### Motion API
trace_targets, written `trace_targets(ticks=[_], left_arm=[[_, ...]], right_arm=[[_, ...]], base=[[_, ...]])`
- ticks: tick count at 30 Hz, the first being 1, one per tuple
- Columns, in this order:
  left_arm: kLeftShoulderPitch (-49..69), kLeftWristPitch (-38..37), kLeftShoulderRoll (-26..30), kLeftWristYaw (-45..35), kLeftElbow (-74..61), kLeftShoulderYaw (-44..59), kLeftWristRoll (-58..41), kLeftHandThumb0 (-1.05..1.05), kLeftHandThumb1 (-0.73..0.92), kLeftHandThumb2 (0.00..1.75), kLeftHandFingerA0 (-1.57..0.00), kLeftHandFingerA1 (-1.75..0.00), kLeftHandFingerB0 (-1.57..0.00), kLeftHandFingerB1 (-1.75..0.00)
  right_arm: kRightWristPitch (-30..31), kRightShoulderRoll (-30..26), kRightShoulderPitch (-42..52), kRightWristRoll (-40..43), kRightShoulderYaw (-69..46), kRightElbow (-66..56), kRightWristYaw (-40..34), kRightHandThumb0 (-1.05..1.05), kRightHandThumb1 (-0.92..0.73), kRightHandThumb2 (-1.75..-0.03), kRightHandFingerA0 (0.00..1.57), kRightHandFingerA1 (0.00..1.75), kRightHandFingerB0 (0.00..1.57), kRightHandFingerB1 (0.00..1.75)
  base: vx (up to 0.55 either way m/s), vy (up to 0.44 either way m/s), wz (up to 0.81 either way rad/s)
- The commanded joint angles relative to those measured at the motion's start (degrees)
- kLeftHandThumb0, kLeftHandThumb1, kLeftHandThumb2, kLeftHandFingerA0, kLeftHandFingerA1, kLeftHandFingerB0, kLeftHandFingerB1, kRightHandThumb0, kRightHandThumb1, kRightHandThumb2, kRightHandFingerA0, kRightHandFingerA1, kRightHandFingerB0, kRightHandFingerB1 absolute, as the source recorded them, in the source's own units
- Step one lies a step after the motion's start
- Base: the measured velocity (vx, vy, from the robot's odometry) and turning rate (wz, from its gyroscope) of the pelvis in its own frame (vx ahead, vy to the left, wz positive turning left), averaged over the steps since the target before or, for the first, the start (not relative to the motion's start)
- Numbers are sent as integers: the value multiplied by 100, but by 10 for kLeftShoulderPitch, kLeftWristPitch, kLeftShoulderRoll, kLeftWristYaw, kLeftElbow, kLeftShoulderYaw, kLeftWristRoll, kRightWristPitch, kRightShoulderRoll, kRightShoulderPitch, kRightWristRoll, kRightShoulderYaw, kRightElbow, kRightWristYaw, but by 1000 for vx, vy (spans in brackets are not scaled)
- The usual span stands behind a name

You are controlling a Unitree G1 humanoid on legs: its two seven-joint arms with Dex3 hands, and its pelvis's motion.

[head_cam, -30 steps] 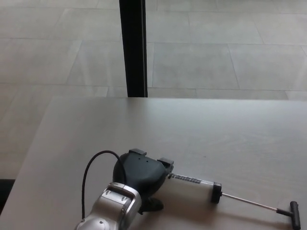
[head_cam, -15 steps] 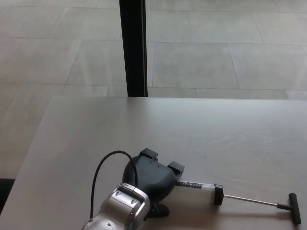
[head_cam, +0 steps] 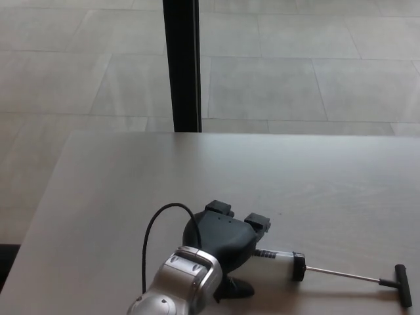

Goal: The robot uses its left hand to lift the air pump kept on the middle of the desk and use the right hand to compress the handle

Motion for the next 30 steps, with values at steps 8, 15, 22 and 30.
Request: trace_targets(ticks=[8,15,22,30], left_arm=[[27,-8,5,106,39,14,-4,-18,72,70,-73,-175,-36,-61],[18,-5,18,91,46,4,3,-11,58,67,-75,-175,-50,-65],[12,29,21,66,50,-3,17,-12,59,61,-73,-175,-59,-70],[10,53,30,42,51,-16,34,-18,72,58,-69,-173,-52,-74]], right_arm=[[-14,3,3,2,-13,4,-4,-57,-81,-64,32,69,49,38],[-17,5,2,1,-10,1,-4,-56,-66,-103,28,62,41,56],[-10,5,-4,-4,-11,3,-11,-56,-67,-105,31,66,43,56],[-18,9,-17,-4,3,10,-6,-55,-82,-65,34,64,47,38]], base=[[0,0,0],[0,0,0],[0,0,0],[0,0,0]])
